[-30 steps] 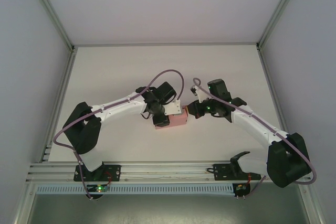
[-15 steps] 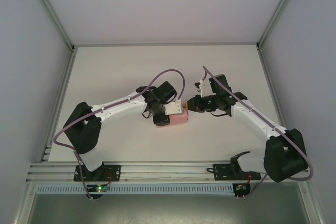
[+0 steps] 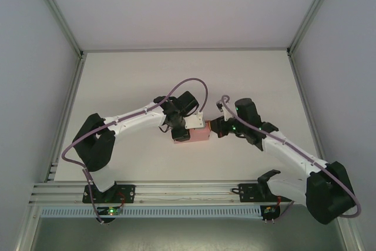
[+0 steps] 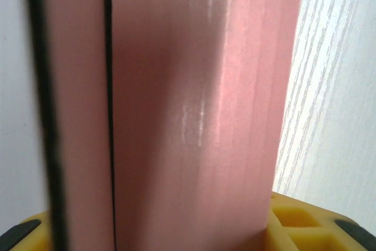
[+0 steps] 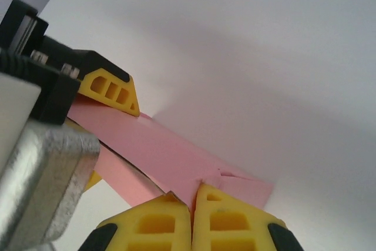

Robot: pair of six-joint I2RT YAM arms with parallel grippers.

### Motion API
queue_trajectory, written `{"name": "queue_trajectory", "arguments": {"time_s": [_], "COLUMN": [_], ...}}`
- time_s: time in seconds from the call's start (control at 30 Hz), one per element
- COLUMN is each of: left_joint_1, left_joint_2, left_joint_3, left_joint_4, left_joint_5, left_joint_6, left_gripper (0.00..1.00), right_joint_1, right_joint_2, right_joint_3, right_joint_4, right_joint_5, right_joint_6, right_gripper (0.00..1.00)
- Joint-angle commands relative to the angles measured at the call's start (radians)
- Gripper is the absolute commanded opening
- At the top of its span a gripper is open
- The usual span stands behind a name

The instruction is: Assemble paper box

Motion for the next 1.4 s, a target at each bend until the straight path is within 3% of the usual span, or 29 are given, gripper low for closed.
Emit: {"name": "queue_trajectory", "arguments": {"time_s": [0.0, 0.1, 0.4, 0.73, 0.8, 0.9, 1.03, 1.17, 1.37], "left_joint_1": [0.0, 0.002, 0.01, 0.014, 0.015, 0.015, 0.015, 0.014, 0.014], "left_joint_2": [0.047, 0.046, 0.005, -0.096, -0.145, -0.23, -0.37, -0.465, -0.513], "left_joint_3": [-0.011, -0.009, -0.027, -0.024, -0.041, -0.069, -0.186, -0.265, -0.328], "left_joint_4": [0.026, 0.034, 0.091, 0.121, 0.146, 0.13, 0.112, 0.032, 0.062], "left_joint_5": [0.006, 0.014, 0.028, -0.004, -0.041, -0.108, -0.254, -0.383, -0.346], "left_joint_6": [-0.016, -0.028, -0.077, -0.174, -0.228, -0.341, -0.516, -0.657, -0.751], "left_gripper": [0.46, 0.46, 0.52, 0.76, 0.88, 0.89, 0.85, 0.69, 0.53], "right_joint_1": [0.048, 0.078, 0.208, 0.262, 0.268, 0.291, 0.314, 0.319, 0.32], "right_joint_2": [-0.018, -0.02, 0.002, 0.006, 0.02, 0.031, 0.026, 0.017, 0.021], "right_joint_3": [-0.099, -0.13, -0.108, -0.009, 0.012, 0.036, 0.048, 0.051, 0.06], "right_joint_4": [0.213, 0.265, 0.206, 0.044, 0.02, -0.011, -0.02, -0.027, -0.05], "right_joint_5": [-0.035, 0.03, 0.3, 0.529, 0.543, 0.585, 0.605, 0.595, 0.613], "right_joint_6": [-0.025, -0.031, -0.054, 0.064, 0.085, 0.104, 0.102, 0.092, 0.091], "right_gripper": [0.0, 0.0, 0.0, 0.0, 0.0, 0.0, 0.0, 0.0, 0.0]}}
